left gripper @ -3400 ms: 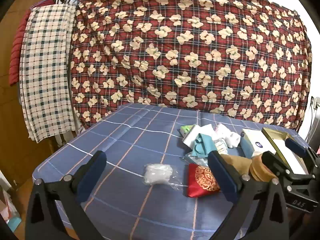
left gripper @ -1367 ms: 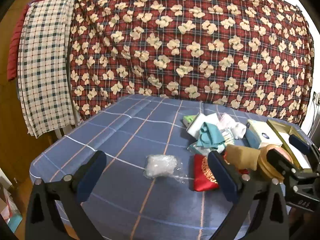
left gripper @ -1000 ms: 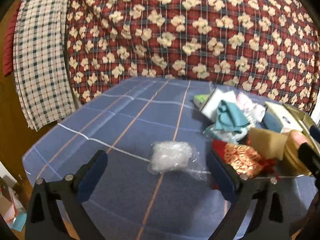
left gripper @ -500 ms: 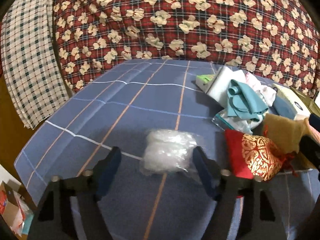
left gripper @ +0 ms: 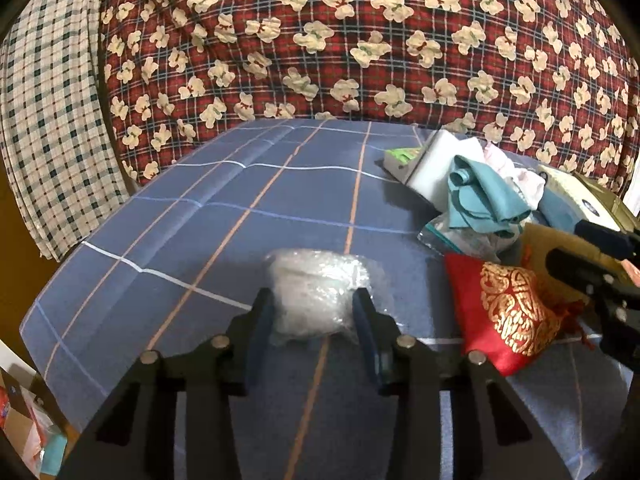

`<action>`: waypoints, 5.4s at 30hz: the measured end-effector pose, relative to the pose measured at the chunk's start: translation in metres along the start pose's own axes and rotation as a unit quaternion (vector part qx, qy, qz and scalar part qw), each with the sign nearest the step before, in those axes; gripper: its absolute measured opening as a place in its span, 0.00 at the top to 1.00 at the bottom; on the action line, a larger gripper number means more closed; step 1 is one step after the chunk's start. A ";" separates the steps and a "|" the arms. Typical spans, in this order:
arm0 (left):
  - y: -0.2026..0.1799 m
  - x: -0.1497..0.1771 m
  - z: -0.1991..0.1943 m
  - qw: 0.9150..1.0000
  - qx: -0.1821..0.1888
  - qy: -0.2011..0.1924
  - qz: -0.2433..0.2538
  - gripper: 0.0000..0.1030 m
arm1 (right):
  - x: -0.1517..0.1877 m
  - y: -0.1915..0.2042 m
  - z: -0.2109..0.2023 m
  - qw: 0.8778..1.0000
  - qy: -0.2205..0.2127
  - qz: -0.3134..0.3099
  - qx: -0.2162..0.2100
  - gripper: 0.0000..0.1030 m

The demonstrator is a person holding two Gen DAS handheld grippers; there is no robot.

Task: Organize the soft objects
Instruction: 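Grasp the clear plastic bag with left gripper while right gripper grasps the tan felt square, then lift and carry the plastic bag and felt square toward the gold tin tray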

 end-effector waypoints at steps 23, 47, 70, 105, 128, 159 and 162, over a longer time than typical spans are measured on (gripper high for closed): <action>-0.004 -0.008 -0.012 0.999 0.001 -0.048 -0.021 0.65 | -0.015 -0.005 -0.019 0.998 -0.063 0.001 -0.025 0.61; -0.036 -0.038 -0.021 0.995 0.041 -0.080 -0.030 0.68 | -0.027 -0.014 -0.035 0.991 -0.129 0.019 -0.035 0.61; -0.078 -0.066 -0.019 0.995 0.033 -0.097 -0.001 0.68 | -0.030 -0.027 -0.038 0.988 -0.147 0.038 -0.031 0.61; -0.103 -0.075 -0.060 0.978 0.018 -0.206 -0.005 0.68 | -0.029 -0.050 -0.063 0.976 -0.206 0.065 0.009 0.60; -0.150 -0.073 -0.070 0.974 0.054 -0.220 0.009 0.68 | -0.017 -0.095 -0.090 0.966 -0.239 0.087 0.054 0.60; -0.233 -0.070 -0.078 0.968 0.106 -0.222 0.047 0.68 | 0.007 -0.170 -0.119 0.951 -0.257 0.130 0.115 0.60; -0.241 -0.070 -0.079 0.967 0.111 -0.223 0.049 0.68 | 0.010 -0.177 -0.122 0.950 -0.257 0.135 0.119 0.60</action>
Point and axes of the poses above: each gripper's, at about its wrist camera, not at the fingertips, and z roughly the way its jaws point, y to its left, x to its underside, the point moved 9 cm from there along z, roughly the way its jaws point, and after that the axes turned 2 degrees about y, right-handed, at the moved point
